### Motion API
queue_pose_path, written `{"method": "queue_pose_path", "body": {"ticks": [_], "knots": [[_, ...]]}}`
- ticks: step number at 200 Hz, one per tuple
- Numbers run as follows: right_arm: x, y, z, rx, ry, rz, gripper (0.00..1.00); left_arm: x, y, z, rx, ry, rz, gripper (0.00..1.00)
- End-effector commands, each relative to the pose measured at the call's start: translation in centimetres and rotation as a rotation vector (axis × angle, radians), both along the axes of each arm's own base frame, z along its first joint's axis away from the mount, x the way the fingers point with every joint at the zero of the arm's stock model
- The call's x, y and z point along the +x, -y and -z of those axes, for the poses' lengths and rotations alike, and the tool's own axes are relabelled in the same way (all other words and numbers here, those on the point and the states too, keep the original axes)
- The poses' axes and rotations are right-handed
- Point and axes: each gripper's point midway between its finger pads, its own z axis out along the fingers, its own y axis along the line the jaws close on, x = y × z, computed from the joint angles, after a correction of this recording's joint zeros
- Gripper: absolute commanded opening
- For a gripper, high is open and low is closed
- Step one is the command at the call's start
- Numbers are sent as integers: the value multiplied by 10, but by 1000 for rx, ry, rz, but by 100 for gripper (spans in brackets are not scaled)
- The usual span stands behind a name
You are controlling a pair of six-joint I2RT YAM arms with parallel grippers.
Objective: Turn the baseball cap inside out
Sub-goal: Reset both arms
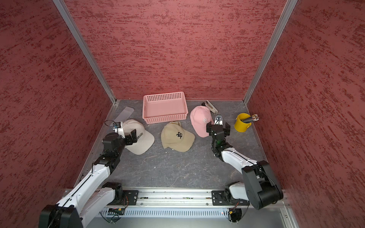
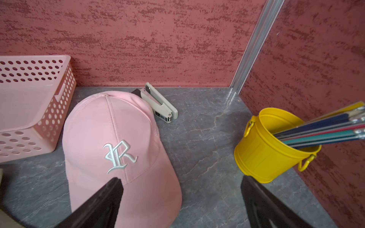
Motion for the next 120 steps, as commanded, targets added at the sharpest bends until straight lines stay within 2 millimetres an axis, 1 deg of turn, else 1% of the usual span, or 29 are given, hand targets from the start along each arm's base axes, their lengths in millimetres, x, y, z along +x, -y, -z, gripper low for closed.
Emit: {"method": "queue_pose_path", "body": {"ticks": [1, 12, 23, 43, 73, 76, 78, 98, 107, 112, 114, 120], "knots": [[-1, 16, -11, 9, 63, 5, 98, 13, -12, -30, 21, 146, -44, 100], [-3, 24, -4, 25, 55, 9, 98, 15, -13, -24, 21, 136, -39, 100], [-6, 29, -2, 21, 59, 7, 98, 16, -13, -20, 21, 140, -34, 100], [-6, 35, 5, 30, 68, -3, 98, 17, -14, -11, 25, 133, -27, 100], [-4, 30, 20, 10, 73, -41, 98, 14, -11, -4, 30, 130, -1, 100], [-4, 29, 22, 10, 74, -46, 98, 16, -11, -12, 28, 162, 2, 100], [-4, 29, 23, 9, 74, -47, 98, 16, -10, -13, 28, 168, 4, 100], [-5, 27, 29, 3, 99, -59, 98, 15, -8, -4, 39, 154, 18, 100], [-6, 25, 32, 2, 109, -73, 98, 16, -6, -4, 39, 163, 34, 100], [-7, 24, 30, 4, 125, -77, 98, 17, -4, -3, 38, 163, 44, 100], [-7, 24, 37, 2, 109, -79, 98, 18, -3, -2, 36, 161, 50, 100], [-7, 24, 39, 1, 120, -81, 98, 19, 0, -1, 34, 162, 64, 100]]}}
